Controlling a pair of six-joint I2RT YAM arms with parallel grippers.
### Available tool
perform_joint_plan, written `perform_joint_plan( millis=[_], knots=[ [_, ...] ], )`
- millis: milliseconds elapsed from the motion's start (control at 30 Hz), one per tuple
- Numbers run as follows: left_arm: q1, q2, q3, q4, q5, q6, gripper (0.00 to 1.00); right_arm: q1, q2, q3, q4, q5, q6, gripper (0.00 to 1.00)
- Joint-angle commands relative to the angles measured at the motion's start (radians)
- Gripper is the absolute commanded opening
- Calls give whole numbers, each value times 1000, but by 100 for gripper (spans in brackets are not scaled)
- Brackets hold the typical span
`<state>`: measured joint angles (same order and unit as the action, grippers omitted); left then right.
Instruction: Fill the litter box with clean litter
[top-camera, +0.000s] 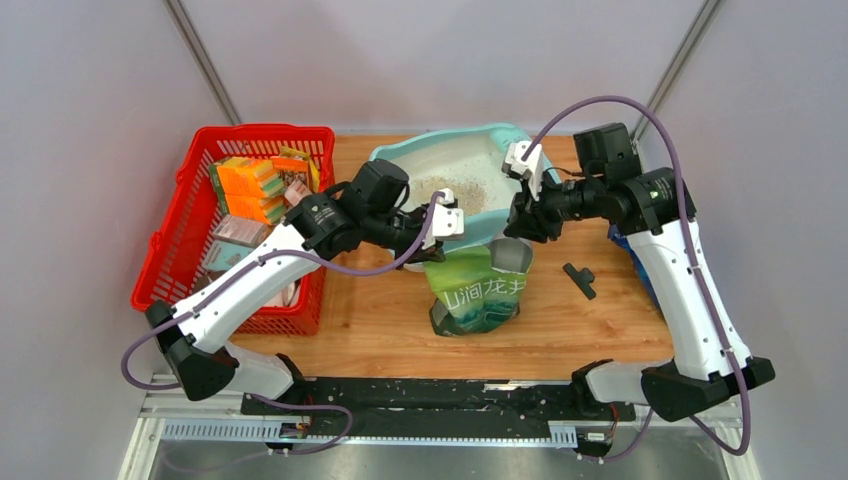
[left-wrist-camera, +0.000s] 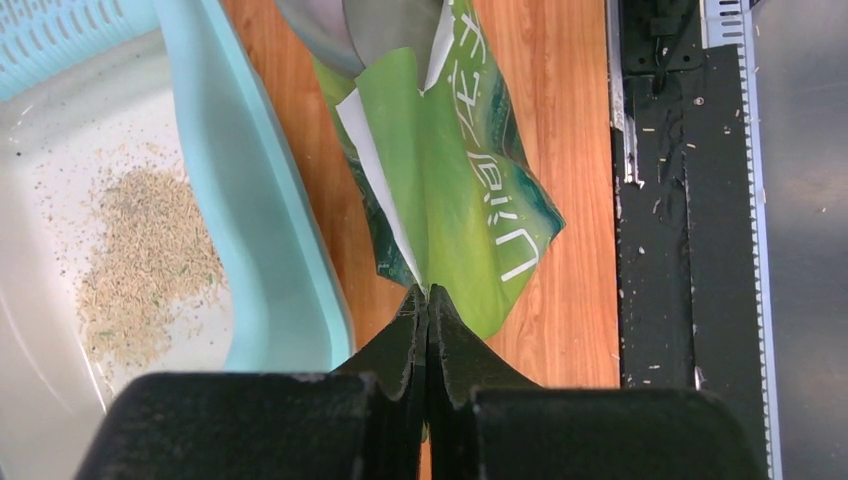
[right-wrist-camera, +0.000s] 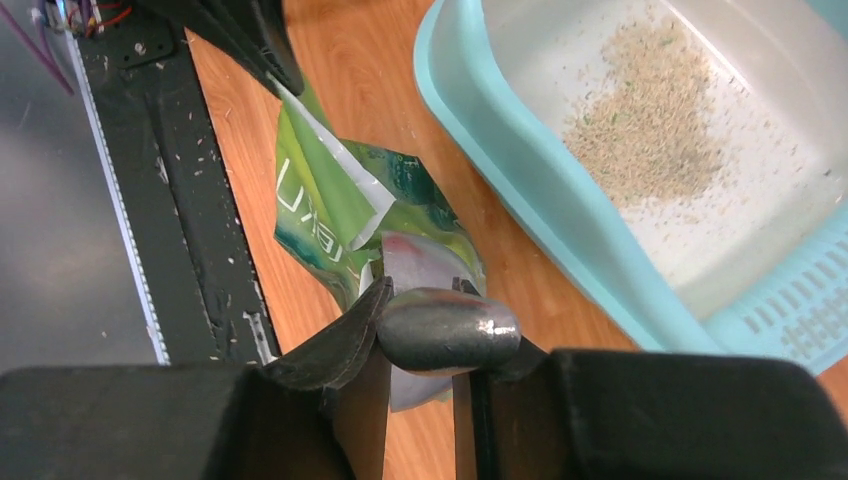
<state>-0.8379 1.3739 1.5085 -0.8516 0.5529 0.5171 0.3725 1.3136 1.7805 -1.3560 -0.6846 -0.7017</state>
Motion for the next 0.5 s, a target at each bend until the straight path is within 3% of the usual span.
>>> perform_joint_plan(
  millis=[0, 67, 133, 200, 367, 467],
  knots=[
    [0, -38, 50, 31, 38, -41, 0, 12, -60, -87, 193, 87, 337, 0],
    [0, -41, 45, 39, 38, -58, 0, 29, -141, -206, 357, 263, 491, 0],
    [0, -48, 35, 46, 36, -69, 0, 71, -189, -301, 429, 433, 645, 0],
    [-1, -52, 24, 52, 38, -77, 0, 120, -241, -358, 446, 503, 730, 0],
    [0, -45, 22, 80, 47, -118, 0, 172, -246, -449, 449, 719, 755, 0],
    [0, -35, 25, 109, 51, -155, 0, 172, -211, -463, 449, 761, 807, 0]
  ],
)
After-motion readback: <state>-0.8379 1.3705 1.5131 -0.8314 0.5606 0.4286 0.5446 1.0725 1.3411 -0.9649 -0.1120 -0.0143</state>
